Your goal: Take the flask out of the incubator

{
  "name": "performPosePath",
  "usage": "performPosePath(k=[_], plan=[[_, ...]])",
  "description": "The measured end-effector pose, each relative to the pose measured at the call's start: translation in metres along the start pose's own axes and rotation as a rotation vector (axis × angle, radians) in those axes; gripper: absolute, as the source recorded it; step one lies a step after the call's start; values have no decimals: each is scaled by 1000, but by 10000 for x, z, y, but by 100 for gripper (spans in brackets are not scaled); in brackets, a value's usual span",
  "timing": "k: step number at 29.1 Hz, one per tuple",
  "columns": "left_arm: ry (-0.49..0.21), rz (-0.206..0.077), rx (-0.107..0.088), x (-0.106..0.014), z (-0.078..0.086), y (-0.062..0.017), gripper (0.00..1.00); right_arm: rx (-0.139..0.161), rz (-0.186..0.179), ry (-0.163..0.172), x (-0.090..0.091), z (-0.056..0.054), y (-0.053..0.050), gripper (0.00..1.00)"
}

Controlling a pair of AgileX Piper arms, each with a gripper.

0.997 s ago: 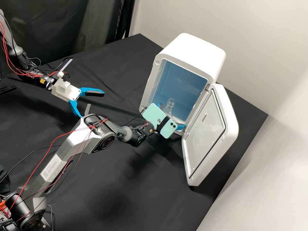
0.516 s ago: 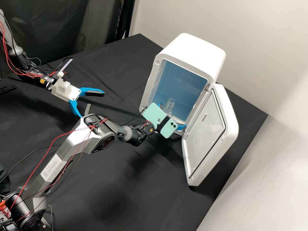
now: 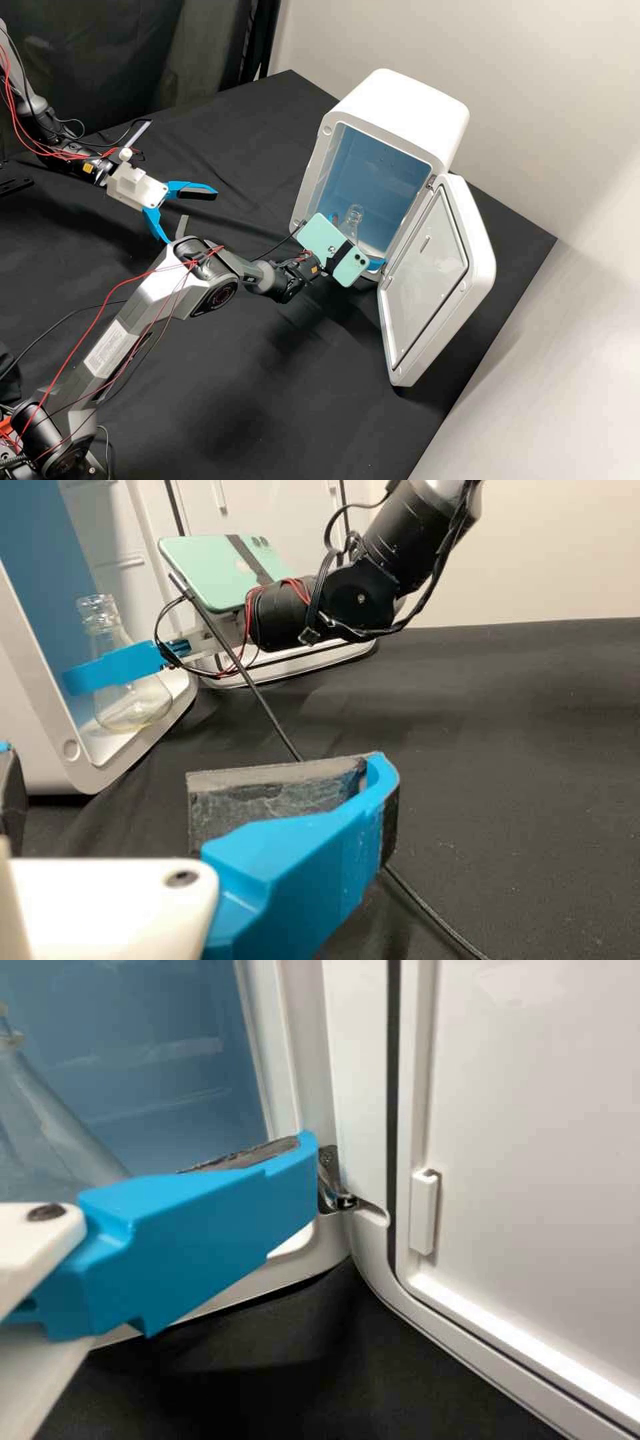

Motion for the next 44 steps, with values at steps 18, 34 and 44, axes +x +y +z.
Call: performPosePath(k=[18, 34, 44], plan=[[0, 0, 0, 0, 0, 0, 100, -45, -43, 67, -47, -245, -137, 100], [-2, -4, 0, -6, 9, -11, 100, -44, -28, 88, -68, -333, -74, 100], [-8, -9, 0, -12, 29, -23, 100, -43, -32, 80, -30, -275, -110, 100]])
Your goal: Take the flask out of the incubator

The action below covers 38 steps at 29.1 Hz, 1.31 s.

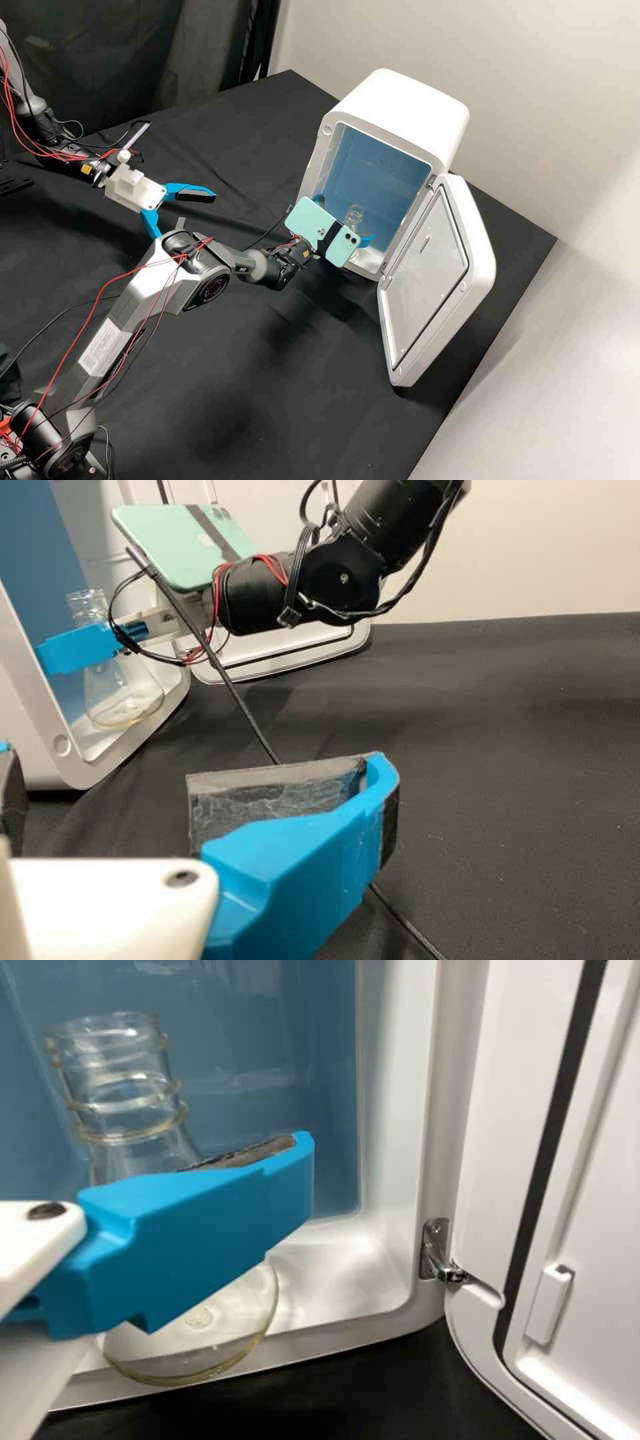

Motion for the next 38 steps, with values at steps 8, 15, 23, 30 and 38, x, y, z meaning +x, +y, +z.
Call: performPosePath(k=[8, 15, 23, 30, 38], plan=[[0, 0, 0, 0, 0, 0, 100, 1, 2, -7, 1, 38, 9, 100], [0, 0, 0, 0, 0, 0, 100, 0, 9, 1, 20, 17, 30, 100], [0, 0, 0, 0, 0, 0, 100, 2, 0, -17, 32, 96, -7, 0], [0, 0, 0, 0, 0, 0, 100, 4, 0, -25, 37, 151, -20, 0], [0, 0, 0, 0, 0, 0, 100, 6, -3, -27, 40, 164, -31, 0]])
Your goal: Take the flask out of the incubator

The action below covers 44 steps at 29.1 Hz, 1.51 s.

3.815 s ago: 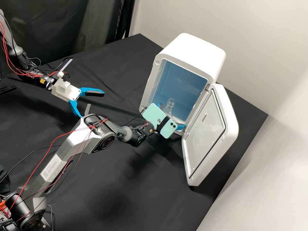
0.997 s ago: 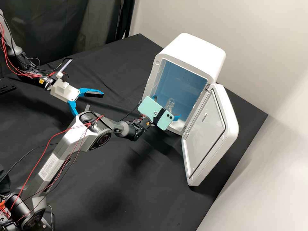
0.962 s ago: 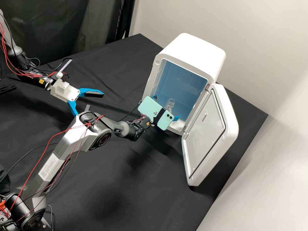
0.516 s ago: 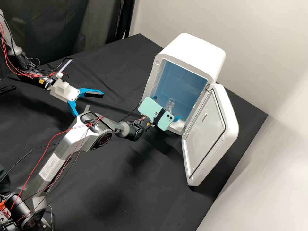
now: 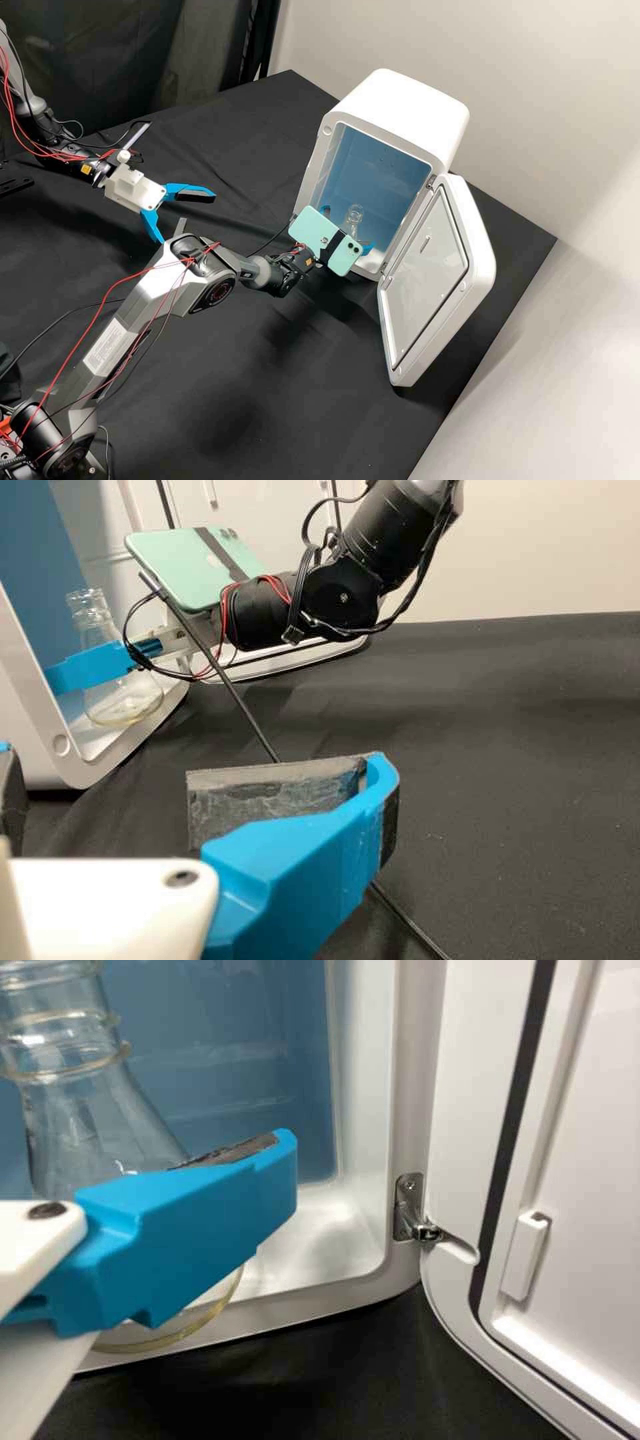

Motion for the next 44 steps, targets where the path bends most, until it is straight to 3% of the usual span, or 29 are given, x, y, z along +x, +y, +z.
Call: performPosePath(k=[44], plan=[[0, 0, 0, 0, 0, 0, 100, 1, -2, 0, -3, 26, 27, 0]])
